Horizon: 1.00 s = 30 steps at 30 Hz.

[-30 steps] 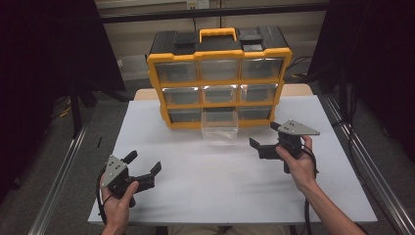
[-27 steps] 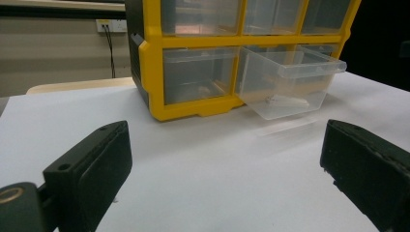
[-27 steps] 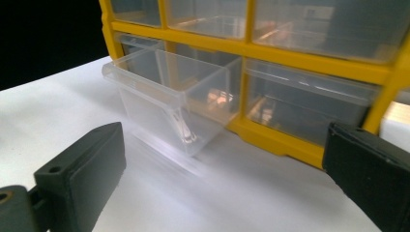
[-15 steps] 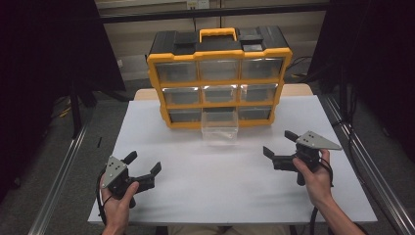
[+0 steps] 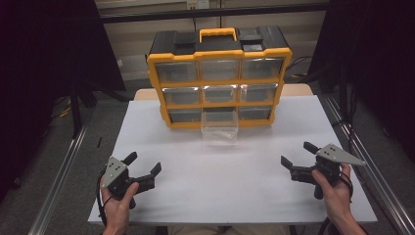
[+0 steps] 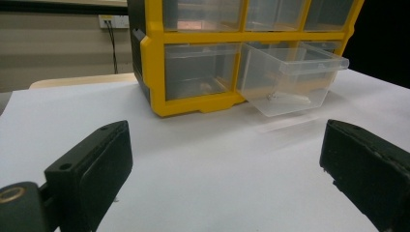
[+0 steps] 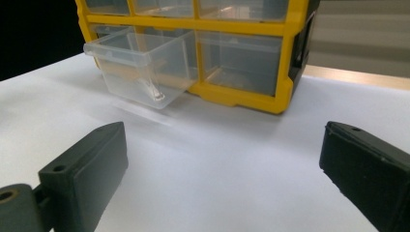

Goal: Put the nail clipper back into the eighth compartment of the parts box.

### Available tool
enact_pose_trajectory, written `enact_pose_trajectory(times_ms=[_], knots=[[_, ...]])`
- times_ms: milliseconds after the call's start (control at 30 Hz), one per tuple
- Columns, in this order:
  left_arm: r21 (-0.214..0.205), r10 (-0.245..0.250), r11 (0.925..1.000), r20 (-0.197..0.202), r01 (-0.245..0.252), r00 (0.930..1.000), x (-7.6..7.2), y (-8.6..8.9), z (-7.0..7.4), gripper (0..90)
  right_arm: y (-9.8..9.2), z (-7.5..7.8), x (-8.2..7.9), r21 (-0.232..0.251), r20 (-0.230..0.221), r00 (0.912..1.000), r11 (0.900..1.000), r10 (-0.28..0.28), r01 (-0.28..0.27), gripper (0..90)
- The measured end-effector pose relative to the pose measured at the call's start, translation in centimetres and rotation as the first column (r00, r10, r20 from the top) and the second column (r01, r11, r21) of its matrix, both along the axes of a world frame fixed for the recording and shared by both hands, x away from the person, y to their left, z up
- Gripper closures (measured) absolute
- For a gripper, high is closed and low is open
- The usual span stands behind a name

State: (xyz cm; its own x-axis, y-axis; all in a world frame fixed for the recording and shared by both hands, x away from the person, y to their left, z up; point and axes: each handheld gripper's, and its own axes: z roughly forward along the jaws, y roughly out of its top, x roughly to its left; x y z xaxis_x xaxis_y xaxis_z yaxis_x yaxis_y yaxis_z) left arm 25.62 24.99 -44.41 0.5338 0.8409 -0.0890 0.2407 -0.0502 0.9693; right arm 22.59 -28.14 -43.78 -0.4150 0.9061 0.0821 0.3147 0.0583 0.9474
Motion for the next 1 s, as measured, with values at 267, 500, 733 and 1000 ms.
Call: enact_pose_trajectory(times_ms=[267, 500, 733, 1000], knots=[[0.001, 0.002, 1.0, 0.004, -0.002, 1.0, -0.3, 0.0, 0.0, 4.5, -1.1, -0.5, -1.5, -0.018, -0.011, 0.9995, 0.9994, -0.03, 0.03, 3.2], [0.003, 0.01, 0.9999, 0.004, -0.01, 0.9999, -0.5, 0.3, 0.1, 4.3, -2.2, -1.1, -2.6, -0.018, -0.034, 0.9983, 0.9987, -0.048, 0.047, 2.7], [0.005, 0.024, 0.9997, 0.017, -0.024, 0.9996, -1.0, 0.7, 0.2, 4.3, -2.5, -1.4, -2.9, 0.005, -0.038, 0.9966, 0.9973, -0.074, 0.074, 2.7], [0.001, 0.02, 0.9998, -0.01, -0.02, 0.9997, -0.8, 0.6, -0.1, 4.1, -2.1, -1.5, -2.7, 0.002, -0.042, 0.9975, 0.9984, -0.056, 0.057, 2.6]])
